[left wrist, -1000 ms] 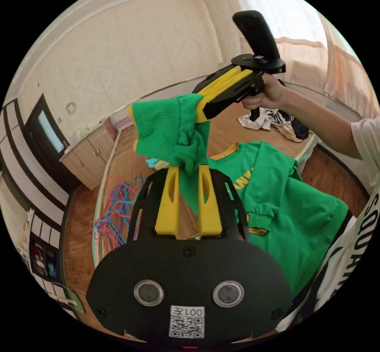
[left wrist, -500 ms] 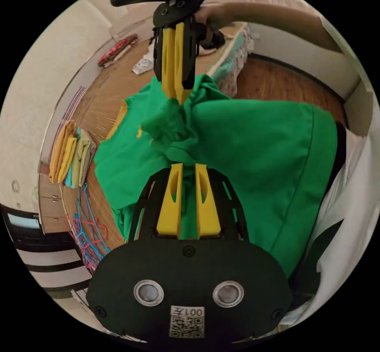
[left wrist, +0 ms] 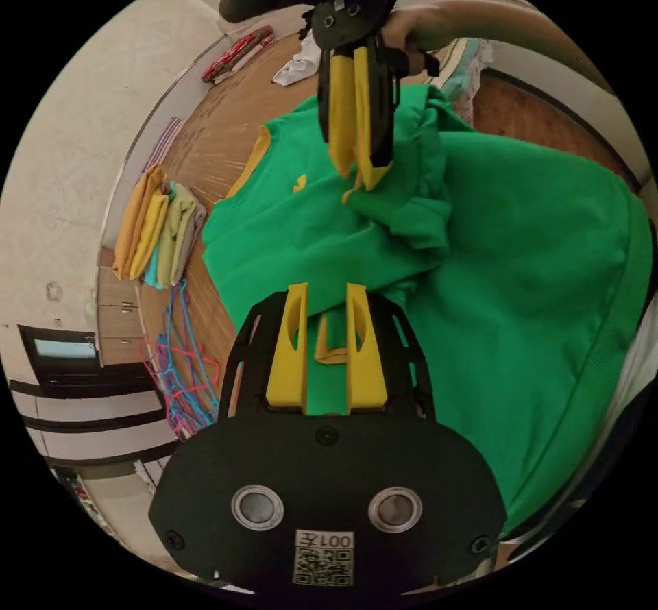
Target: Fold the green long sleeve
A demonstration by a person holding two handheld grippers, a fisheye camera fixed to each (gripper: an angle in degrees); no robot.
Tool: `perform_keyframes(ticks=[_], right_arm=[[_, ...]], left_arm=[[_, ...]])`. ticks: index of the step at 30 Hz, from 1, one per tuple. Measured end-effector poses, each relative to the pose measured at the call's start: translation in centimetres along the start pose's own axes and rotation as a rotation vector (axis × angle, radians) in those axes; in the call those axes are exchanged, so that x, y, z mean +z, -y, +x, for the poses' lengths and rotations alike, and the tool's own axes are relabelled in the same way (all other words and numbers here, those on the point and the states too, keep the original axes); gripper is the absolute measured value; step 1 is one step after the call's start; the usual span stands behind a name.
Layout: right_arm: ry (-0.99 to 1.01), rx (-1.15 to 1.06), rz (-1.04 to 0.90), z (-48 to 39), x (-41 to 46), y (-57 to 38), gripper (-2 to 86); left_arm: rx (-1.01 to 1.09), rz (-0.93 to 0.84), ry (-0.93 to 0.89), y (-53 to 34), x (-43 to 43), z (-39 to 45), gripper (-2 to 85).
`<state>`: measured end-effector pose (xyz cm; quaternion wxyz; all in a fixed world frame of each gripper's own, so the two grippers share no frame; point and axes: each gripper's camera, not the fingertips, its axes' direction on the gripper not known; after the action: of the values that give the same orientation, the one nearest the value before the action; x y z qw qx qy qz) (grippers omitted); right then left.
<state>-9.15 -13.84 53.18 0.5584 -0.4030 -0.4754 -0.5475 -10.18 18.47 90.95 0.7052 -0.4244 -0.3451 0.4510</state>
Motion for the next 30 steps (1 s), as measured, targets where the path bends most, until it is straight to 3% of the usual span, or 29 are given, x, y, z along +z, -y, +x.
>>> perform_keyframes(ticks=[9,15,17,20,24,30], right_arm=[[0.188,-0.197,0.135,-4.0,-3.6,-0.9,1.7],[0.243,-0.238,-0.242,-9.8,-1.2,-2.8,1.8],[0.256,-0.214,-0.27,-10.3,-0.7,-3.3,2.4],[0.19,-0.188,-0.119,-9.9,-2.1,-2.9,4.0],[-0.062,-0.048,0.163,-6.5,-4.1,0.8,7.9],[-0.307,0.299,0.224,1.5,-1.3,9.9,8.1]], left_arm=[[-0.186,-0.048,-0.172,-0.6,3.1,-6.4,7.9],[-0.238,-0.087,-0.091,-1.5,3.5,-8.1,5.6],[-0.252,-0.102,-0.07,-2.1,3.7,-8.8,5.3],[-0.271,-0.081,-0.102,-3.2,4.2,-9.8,5.8],[-0.212,-0.093,-0.054,-4.0,6.0,-10.1,6.1],[-0.116,-0.011,-0.043,-4.4,7.9,-10.1,6.2]])
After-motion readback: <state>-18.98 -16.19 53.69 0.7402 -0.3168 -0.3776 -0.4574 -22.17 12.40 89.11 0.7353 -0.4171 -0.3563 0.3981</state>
